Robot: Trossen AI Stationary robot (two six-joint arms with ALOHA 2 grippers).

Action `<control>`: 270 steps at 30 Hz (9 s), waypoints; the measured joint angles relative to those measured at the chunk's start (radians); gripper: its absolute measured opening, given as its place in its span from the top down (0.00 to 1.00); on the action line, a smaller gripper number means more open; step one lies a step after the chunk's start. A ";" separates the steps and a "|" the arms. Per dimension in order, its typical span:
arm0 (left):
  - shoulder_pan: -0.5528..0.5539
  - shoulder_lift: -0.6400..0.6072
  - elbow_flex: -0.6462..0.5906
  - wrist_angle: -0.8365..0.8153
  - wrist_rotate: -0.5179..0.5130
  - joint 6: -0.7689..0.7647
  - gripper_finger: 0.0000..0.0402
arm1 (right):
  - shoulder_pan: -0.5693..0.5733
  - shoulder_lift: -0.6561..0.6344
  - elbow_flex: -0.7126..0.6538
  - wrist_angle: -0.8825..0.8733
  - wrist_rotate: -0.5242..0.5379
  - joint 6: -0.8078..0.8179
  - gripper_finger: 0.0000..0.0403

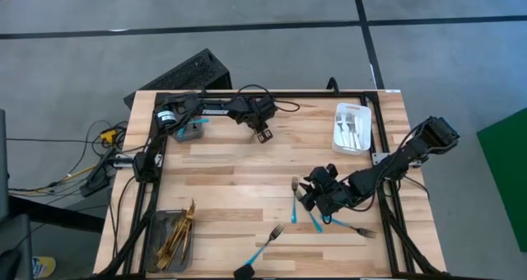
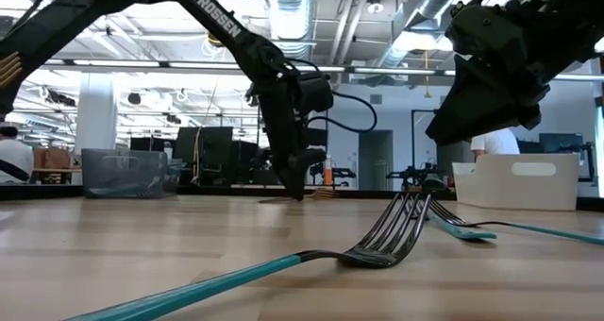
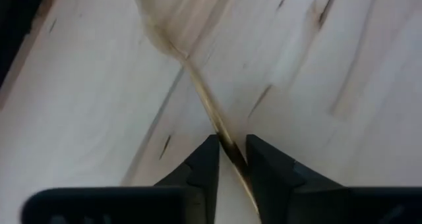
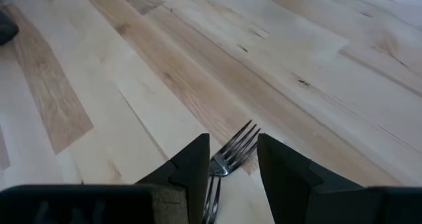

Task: Sort silverware by color (type)
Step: Put the gold fork into the bottom black bin, then put the blue fork into the top black bin

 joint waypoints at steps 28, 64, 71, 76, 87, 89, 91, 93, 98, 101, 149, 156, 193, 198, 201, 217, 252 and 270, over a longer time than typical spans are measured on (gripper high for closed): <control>-0.655 -0.788 -0.517 -0.154 -0.353 -0.692 0.98 | 0.016 0.000 0.000 0.004 0.058 0.008 0.62; -1.781 -0.716 -0.623 -0.499 -0.573 -2.099 0.95 | -0.075 0.000 0.000 0.093 -0.033 0.008 0.62; -1.776 -0.715 -0.623 -0.497 -0.587 -2.076 0.82 | -0.074 0.000 0.000 0.092 -0.033 0.008 0.62; -1.759 -0.715 -0.623 -0.508 -0.587 -2.077 0.71 | -0.074 0.000 0.000 0.091 -0.033 0.002 0.62; -1.650 -0.716 -0.623 -0.539 -0.773 -1.879 0.65 | -0.064 0.000 0.001 -0.051 -0.086 0.037 0.62; -1.618 -0.716 -0.623 -0.546 -0.795 -1.839 0.65 | -0.063 0.000 0.014 -0.159 -0.095 0.097 0.62; -1.584 -0.716 -0.623 -0.549 -0.794 -1.801 0.65 | -0.059 -0.001 0.027 -0.255 -0.133 0.160 0.62; -1.554 -0.716 -0.623 -0.547 -0.793 -1.757 0.65 | -0.062 -0.001 0.027 -0.288 -0.197 0.189 0.62; -1.500 -0.720 -0.623 -0.583 -0.789 -1.666 0.65 | -0.062 -0.001 0.027 -0.218 -0.263 0.166 0.62; -1.482 -0.751 -0.623 -0.690 -0.797 -1.720 0.65 | -0.047 -0.001 0.027 -0.139 -0.267 0.108 0.62; -1.106 -0.917 -0.842 0.127 -0.795 -0.955 0.65 | 0.051 0.394 0.441 -0.628 -0.306 0.150 0.58; -1.049 -0.917 -0.913 0.304 -0.741 -0.866 0.65 | 0.053 0.394 0.441 -0.561 -0.393 0.115 0.53; -0.900 -0.685 -1.122 1.264 -0.542 -0.389 0.65 | -0.134 0.394 0.378 0.322 -0.092 -0.516 0.96; -0.875 -0.675 -1.122 1.309 -0.558 -0.417 0.65 | -0.155 0.394 0.378 0.447 -0.046 -0.652 0.96; -0.866 -0.675 -1.122 1.349 -0.590 -0.397 0.65 | -0.165 0.393 0.378 0.453 0.034 -0.704 0.96; -0.688 -0.676 -1.058 1.415 -0.474 -0.193 0.66 | -0.183 0.393 0.378 0.450 0.135 -0.865 0.97; 0.139 -1.082 -0.446 -0.270 -0.233 0.246 1.00 | -0.176 0.391 0.378 0.391 0.063 -0.715 0.70; 0.413 -0.901 -0.451 -0.458 -0.078 0.314 1.00 | -0.174 0.391 0.378 0.338 0.049 -0.687 0.70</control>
